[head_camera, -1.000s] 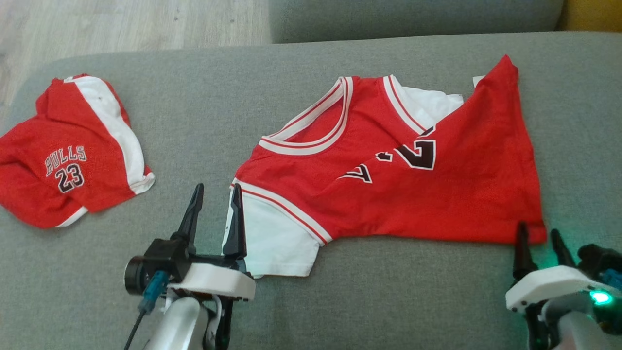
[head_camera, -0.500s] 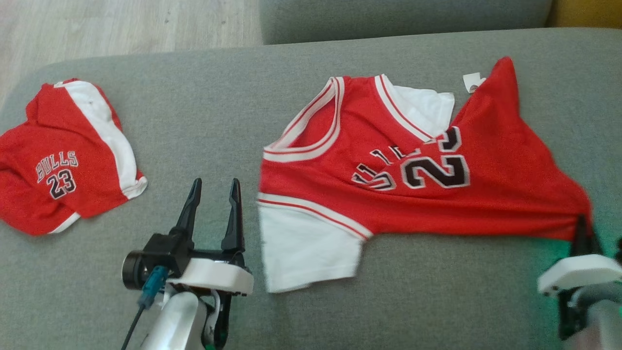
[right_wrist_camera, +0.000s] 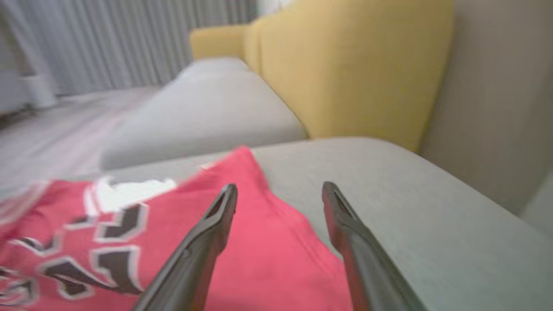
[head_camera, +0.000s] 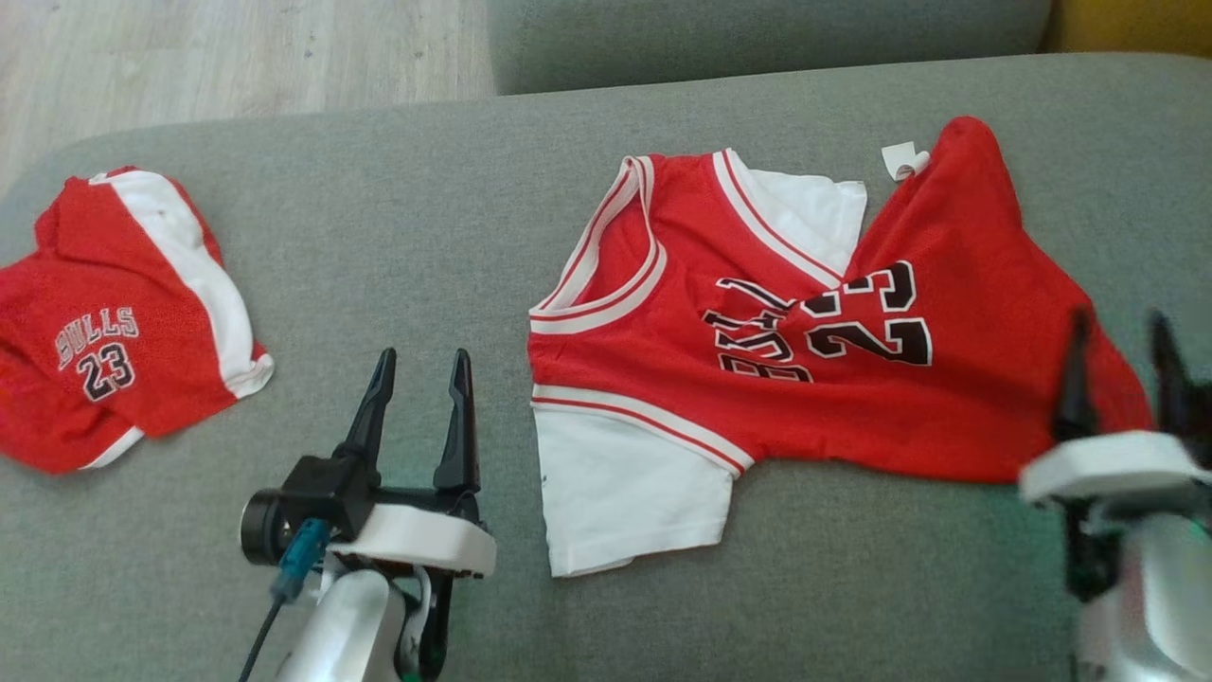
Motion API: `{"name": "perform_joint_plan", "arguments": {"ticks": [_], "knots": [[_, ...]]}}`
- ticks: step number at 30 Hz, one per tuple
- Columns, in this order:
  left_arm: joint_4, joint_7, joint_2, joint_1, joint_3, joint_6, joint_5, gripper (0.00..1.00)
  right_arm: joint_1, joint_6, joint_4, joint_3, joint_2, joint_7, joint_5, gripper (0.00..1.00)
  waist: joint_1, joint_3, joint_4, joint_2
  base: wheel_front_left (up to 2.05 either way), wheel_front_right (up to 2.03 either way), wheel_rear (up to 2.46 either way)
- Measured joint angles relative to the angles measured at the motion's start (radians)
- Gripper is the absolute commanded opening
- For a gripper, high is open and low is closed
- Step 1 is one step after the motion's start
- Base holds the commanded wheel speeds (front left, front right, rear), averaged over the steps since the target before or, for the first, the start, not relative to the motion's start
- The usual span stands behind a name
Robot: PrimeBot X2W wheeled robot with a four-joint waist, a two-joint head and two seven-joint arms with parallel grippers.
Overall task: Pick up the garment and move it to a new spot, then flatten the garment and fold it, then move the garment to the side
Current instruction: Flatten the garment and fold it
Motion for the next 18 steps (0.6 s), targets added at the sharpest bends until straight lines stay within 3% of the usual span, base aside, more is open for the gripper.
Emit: {"name": "perform_joint_plan", "arguments": {"ticks": [5, 12, 18], "knots": [[0.021, 0.000, 0.000, -0.001, -0.006, -0.009, 0.002, 1.00, 0.077, 0.000, -0.145, 0.187, 0.001, -0.001, 0.101, 1.00, 0.0000, 0.003, -0.022, 0.0000, 0.00, 0.00, 0.00], [0.151, 0.001, 0.000, -0.039, -0.072, -0.035, 0.003, 1.00, 0.161, 0.000, -0.179, 0.244, 0.000, -0.001, 0.131, 1.00, 0.0000, 0.015, -0.064, 0.0000, 0.00, 0.00, 0.00], [0.286, 0.080, -0.001, -0.138, -0.106, -0.051, -0.013, 1.00, 0.153, 0.000, -0.189, 0.269, 0.000, -0.001, 0.142, 1.00, 0.0000, 0.036, -0.107, 0.0000, 0.00, 0.00, 0.00]]}}
